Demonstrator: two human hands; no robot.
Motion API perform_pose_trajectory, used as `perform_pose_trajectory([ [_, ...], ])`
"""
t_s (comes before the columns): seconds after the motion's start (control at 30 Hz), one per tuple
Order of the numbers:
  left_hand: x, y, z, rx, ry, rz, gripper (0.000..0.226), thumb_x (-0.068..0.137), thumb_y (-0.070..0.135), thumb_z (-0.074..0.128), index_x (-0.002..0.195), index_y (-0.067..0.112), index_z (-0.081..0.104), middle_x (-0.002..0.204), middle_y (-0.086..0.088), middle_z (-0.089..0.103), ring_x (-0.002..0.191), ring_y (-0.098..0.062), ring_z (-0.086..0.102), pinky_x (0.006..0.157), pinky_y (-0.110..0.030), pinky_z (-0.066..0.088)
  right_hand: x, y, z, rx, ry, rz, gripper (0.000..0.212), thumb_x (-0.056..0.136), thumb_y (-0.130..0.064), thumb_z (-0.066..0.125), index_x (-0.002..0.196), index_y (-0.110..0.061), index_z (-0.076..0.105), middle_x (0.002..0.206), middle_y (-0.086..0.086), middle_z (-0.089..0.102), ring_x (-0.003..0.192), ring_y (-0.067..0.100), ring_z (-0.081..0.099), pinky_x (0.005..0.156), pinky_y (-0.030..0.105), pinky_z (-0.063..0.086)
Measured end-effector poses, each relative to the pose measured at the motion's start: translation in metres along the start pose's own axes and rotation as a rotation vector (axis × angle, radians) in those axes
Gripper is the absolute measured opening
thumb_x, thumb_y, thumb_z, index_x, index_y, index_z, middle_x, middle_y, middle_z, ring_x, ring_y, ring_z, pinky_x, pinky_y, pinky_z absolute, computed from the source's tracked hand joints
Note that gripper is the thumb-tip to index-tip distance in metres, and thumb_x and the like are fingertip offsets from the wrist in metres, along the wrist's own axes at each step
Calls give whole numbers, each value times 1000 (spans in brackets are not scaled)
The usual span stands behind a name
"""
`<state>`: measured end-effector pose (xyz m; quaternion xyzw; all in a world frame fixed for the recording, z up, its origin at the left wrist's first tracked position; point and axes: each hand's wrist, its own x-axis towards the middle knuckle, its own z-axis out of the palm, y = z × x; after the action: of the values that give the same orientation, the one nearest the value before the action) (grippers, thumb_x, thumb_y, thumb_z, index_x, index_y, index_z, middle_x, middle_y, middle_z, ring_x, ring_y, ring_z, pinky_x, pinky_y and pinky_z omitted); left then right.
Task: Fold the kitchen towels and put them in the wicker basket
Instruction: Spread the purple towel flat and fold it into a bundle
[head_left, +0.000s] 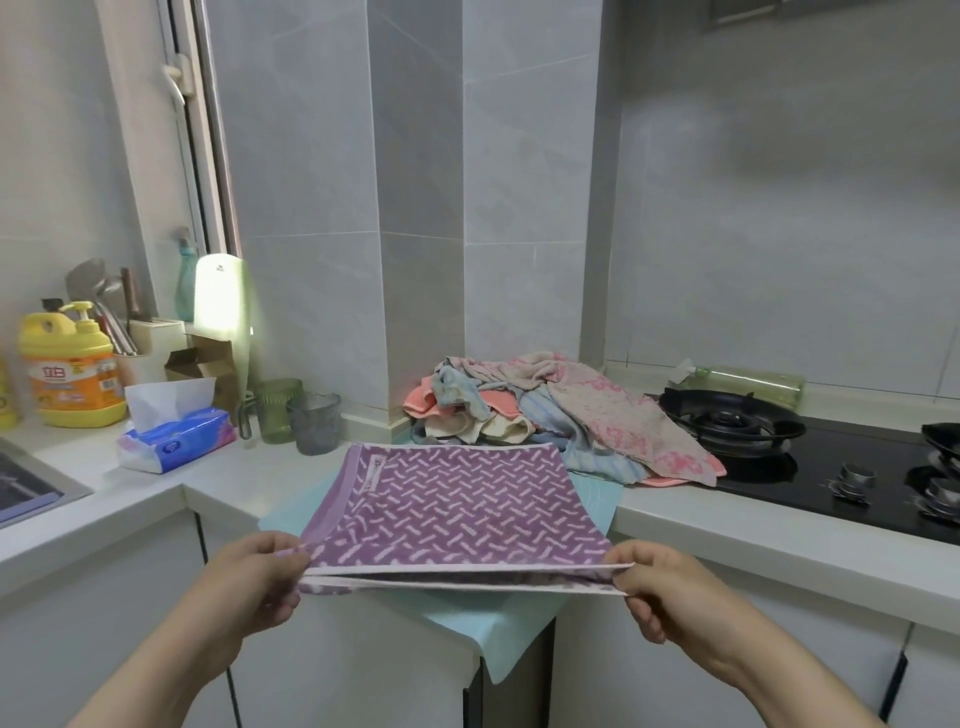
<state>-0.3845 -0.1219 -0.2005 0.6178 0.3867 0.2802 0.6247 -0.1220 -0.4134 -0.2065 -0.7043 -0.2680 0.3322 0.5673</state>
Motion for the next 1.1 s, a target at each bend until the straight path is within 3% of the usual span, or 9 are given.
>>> perform_pose_trajectory([
  [0.1, -2, -13, 0, -77, 25, -121, 21, 87, -11, 47, 92, 7, 55, 70, -12, 55, 50, -17, 45, 42, -17, 42, -3, 10, 1, -164, -23, -14, 24, 83, 9, 46, 89, -2, 66, 62, 13, 61, 50, 15, 44, 50, 24, 34],
  [0.17, -5, -24, 3, -121, 46, -188, 26, 84, -16, 39, 90, 7, 49, 57, -11, 53, 36, -14, 43, 35, -13, 36, -5, 17, 3, -176, -56, 8, 23, 82, 8, 47, 90, -4, 65, 65, 14, 63, 49, 15, 46, 50, 24, 36],
  [0.3, -11, -33, 1, -231, 34, -193, 28, 90, -16, 36, 84, 11, 41, 40, -10, 45, 24, -11, 36, 31, -10, 30, -9, 26, 2, -18, -177, 44, 27, 69, -7, 65, 96, -5, 61, 65, 18, 60, 49, 20, 44, 45, 23, 37],
  [0.47, -21, -28, -12, -215, -117, -131, 14, 97, -3, 48, 88, 7, 49, 54, -12, 49, 35, -13, 44, 36, -13, 37, -11, 32, -5, 254, -278, -31, 43, 61, -12, 84, 95, 6, 66, 71, 15, 52, 53, 17, 42, 51, 22, 35],
  [0.63, -27, -11, -24, -318, -170, -65, 14, 93, -6, 49, 100, -2, 62, 76, -18, 66, 48, -17, 61, 48, -23, 56, -12, 26, -10, 215, -255, -100, 41, 71, 19, 63, 111, 9, 59, 73, 13, 53, 64, 18, 49, 63, 28, 45],
  [0.77, -29, -1, -24, -359, -192, -71, 28, 90, -11, 48, 107, 0, 67, 94, -24, 67, 59, -23, 61, 55, -27, 58, -11, 15, -4, 150, -83, -165, 22, 87, 18, 53, 101, 5, 63, 73, 12, 53, 67, 21, 47, 64, 28, 47],
  [0.9, -37, 4, -28, 4, -196, 32, 37, 63, -17, 67, 94, 2, 76, 97, -20, 72, 74, -26, 62, 71, -34, 56, -15, 4, 1, 116, 38, -198, 14, 94, 6, 53, 98, 1, 66, 70, 10, 59, 64, 19, 53, 63, 29, 45],
  [1.0, -39, 2, -28, 514, -34, 259, 35, 71, -7, 74, 86, 24, 77, 84, 1, 76, 73, -12, 69, 80, -36, 54, -18, -2, 3, 66, 97, -225, 15, 95, 2, 54, 96, -1, 69, 67, 10, 60, 61, 18, 52, 59, 26, 45],
  [1.1, -40, 5, -29, 697, 52, 459, 36, 77, 9, 78, 80, 45, 71, 76, 12, 72, 72, 0, 64, 72, -25, 52, -23, -6, 4, 11, 134, -261, 18, 95, 0, 56, 92, -4, 73, 64, 9, 56, 59, 16, 46, 55, 23, 39],
])
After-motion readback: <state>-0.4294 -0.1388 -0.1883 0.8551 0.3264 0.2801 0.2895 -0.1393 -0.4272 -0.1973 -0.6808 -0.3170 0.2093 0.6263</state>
